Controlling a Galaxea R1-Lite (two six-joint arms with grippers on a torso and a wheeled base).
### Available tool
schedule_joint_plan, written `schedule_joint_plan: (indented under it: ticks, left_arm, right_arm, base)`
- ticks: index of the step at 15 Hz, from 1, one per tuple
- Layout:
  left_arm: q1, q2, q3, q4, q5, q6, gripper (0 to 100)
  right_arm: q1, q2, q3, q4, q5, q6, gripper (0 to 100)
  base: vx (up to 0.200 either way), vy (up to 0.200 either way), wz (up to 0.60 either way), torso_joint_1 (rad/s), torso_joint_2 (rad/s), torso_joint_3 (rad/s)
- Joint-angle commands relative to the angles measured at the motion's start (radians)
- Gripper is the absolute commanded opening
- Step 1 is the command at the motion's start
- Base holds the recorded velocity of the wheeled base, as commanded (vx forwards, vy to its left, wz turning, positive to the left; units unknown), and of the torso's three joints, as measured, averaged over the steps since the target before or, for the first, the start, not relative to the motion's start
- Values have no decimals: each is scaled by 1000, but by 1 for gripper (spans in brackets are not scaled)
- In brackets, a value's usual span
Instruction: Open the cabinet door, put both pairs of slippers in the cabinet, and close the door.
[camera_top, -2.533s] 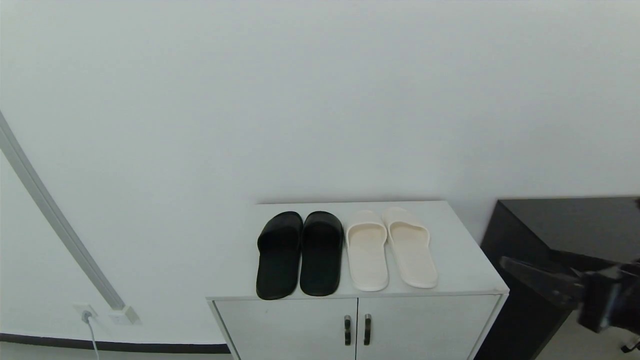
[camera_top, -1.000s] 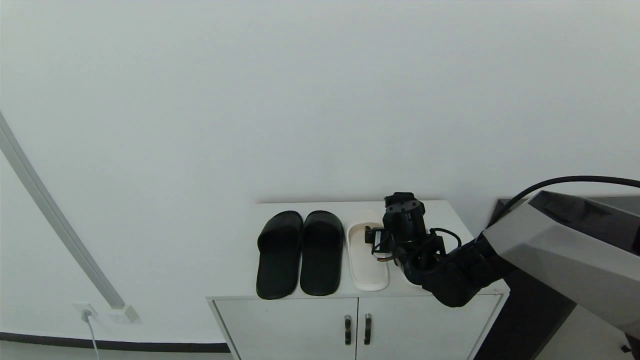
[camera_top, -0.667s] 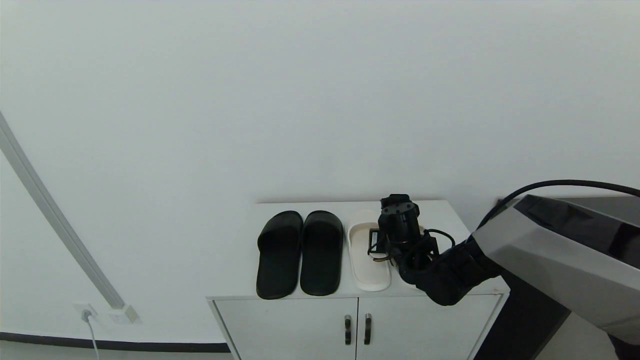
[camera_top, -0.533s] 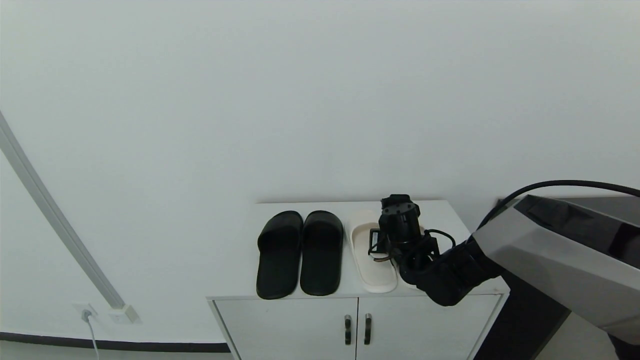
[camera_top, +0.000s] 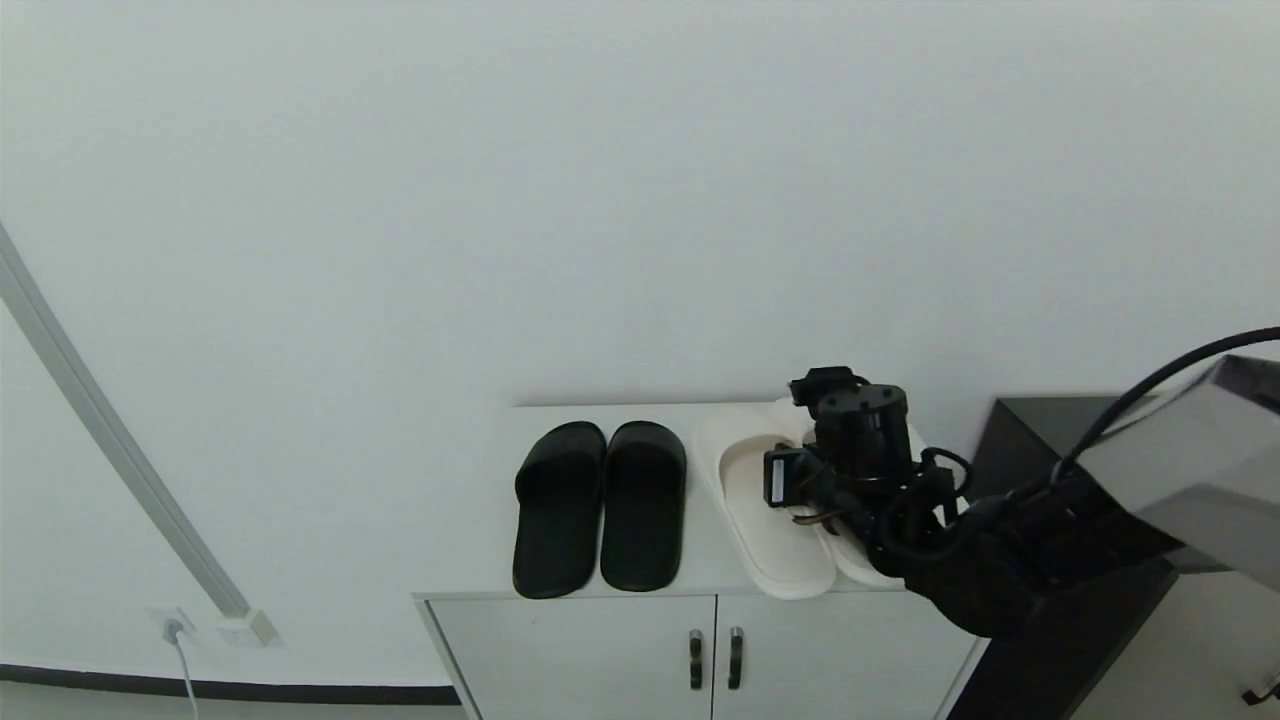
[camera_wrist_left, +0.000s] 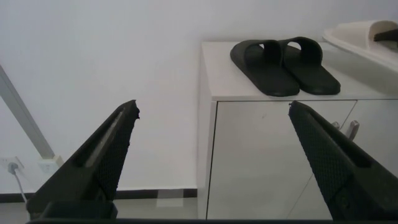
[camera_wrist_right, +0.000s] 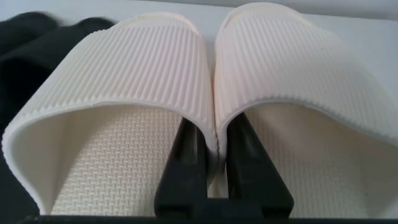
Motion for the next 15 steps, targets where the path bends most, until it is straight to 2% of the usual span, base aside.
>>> schedule_joint_plan:
  ticks: [1, 3, 5, 6, 11, 15]
  left_arm:
    - [0, 2, 1, 0, 0, 0, 100]
    - [0, 2, 1, 0, 0, 0, 100]
    - [0, 0, -1, 0, 0, 0, 100]
    - [0, 2, 1, 0, 0, 0, 100]
    - [0, 0, -1, 0, 0, 0, 100]
    - [0, 2, 1, 0, 0, -2, 100]
  right_arm:
    - [42, -238, 196, -20, 153, -25, 0]
    - [68, -341, 319, -20, 277, -27, 0]
    - [84, -399, 380, -17, 360, -37, 0]
    - [100, -441, 412, -10, 437, -53, 0]
    - [104, -445, 443, -2, 475, -56, 0]
    - [104, -444, 455, -3, 493, -57, 0]
  base:
    - [0, 0, 0, 0, 0, 0]
    - [0, 0, 0, 0, 0, 0]
    - [0, 0, 0, 0, 0, 0]
    - [0, 0, 0, 0, 0, 0]
    - [0, 0, 0, 0, 0, 0]
    - [-200, 0, 0, 8, 4, 0]
